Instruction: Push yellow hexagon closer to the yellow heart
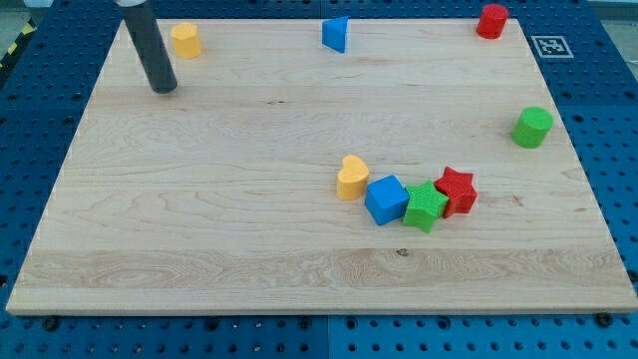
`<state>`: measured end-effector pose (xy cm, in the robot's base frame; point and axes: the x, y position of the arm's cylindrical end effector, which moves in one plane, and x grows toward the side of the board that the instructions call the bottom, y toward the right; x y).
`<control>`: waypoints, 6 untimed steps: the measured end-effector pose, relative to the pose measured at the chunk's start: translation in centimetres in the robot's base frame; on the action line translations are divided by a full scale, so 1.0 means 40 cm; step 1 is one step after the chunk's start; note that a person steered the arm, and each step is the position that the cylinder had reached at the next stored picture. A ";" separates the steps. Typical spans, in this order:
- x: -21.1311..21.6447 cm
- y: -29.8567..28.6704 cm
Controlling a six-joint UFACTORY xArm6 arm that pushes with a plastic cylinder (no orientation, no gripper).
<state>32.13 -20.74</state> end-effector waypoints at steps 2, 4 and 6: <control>-0.169 -0.069; -0.299 0.000; -0.177 0.160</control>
<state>25.06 -14.33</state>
